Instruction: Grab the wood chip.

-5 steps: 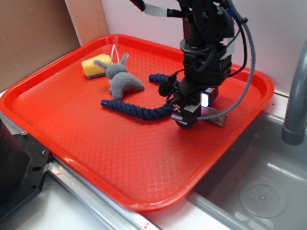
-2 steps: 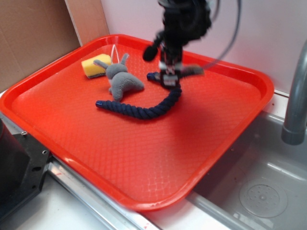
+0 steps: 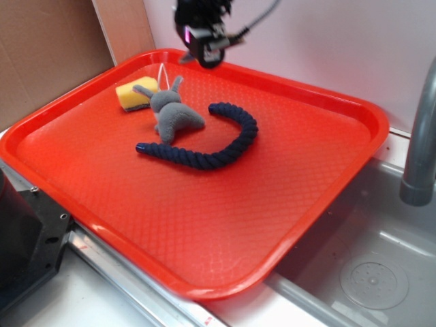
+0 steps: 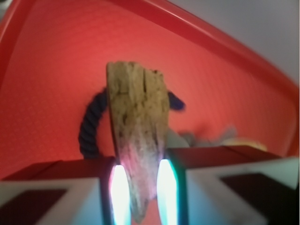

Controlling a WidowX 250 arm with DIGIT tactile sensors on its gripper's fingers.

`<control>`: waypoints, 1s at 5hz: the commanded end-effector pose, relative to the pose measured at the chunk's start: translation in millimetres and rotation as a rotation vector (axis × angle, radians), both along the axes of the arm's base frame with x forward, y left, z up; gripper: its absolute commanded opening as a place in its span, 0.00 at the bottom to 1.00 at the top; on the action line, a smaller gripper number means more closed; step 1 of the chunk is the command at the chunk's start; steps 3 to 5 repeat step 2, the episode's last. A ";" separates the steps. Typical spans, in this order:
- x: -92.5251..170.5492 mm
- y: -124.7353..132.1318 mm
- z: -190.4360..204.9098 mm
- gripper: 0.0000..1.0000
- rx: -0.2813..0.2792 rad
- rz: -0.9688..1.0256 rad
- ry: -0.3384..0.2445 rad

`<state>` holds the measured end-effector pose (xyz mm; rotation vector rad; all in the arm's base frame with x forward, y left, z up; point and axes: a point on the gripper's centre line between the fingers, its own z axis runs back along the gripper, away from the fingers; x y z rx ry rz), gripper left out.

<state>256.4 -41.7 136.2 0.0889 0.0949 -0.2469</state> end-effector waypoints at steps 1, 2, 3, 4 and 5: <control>-33.1 22.8 49.3 0.00 -0.077 0.489 -0.122; -36.1 22.0 46.4 0.00 -0.079 0.447 -0.118; -36.1 22.0 46.4 0.00 -0.079 0.447 -0.118; -36.1 22.0 46.4 0.00 -0.079 0.447 -0.118; -36.1 22.0 46.4 0.00 -0.079 0.447 -0.118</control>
